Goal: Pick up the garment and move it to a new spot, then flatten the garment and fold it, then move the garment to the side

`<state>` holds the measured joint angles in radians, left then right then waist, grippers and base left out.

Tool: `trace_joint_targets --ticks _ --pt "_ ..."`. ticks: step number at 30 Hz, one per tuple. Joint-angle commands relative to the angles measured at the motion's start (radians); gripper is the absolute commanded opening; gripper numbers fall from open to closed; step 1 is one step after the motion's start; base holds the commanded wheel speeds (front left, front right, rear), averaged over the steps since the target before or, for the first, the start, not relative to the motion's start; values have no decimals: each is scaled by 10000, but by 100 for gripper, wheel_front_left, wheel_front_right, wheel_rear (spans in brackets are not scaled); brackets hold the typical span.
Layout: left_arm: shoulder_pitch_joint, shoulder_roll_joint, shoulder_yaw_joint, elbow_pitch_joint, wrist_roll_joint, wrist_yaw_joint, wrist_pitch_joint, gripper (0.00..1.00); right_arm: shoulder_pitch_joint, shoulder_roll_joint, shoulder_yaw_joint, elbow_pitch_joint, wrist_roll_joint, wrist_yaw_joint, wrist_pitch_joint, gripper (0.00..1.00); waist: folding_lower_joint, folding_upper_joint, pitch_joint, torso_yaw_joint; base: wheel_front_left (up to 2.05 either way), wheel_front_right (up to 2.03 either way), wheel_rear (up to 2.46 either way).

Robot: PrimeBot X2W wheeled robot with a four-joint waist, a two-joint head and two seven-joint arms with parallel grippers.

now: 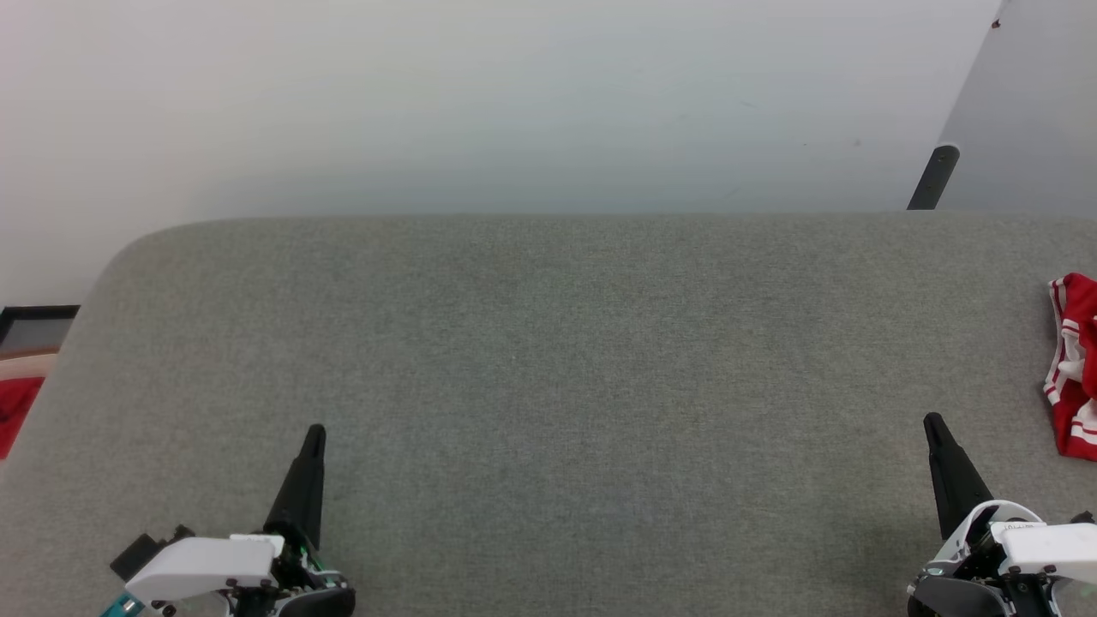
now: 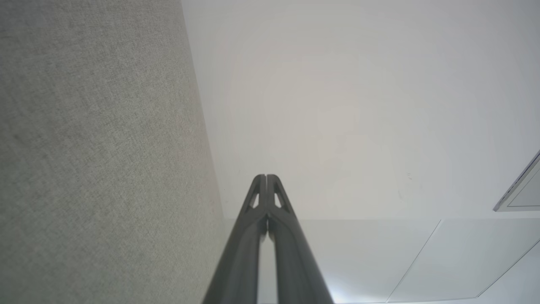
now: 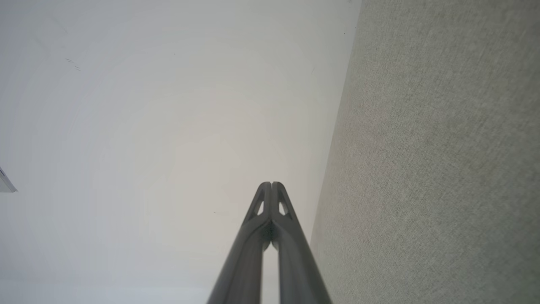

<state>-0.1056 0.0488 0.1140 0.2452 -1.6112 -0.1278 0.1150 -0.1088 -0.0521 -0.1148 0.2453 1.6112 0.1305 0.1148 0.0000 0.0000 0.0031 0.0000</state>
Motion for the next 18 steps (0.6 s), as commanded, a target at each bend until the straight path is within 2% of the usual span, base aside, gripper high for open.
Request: trace_joint_targets --ticks 1,18 --pt "-93 -2 -1 9 -32 -53 19 0 -23 37 1 1 33 4 24 0 0 0 0 0 0 0 0" --pt "-92 -2 -2 8 -33 -53 19 0 -23 37 2 0 34 4 23 0 0 0 0 0 0 0 0"
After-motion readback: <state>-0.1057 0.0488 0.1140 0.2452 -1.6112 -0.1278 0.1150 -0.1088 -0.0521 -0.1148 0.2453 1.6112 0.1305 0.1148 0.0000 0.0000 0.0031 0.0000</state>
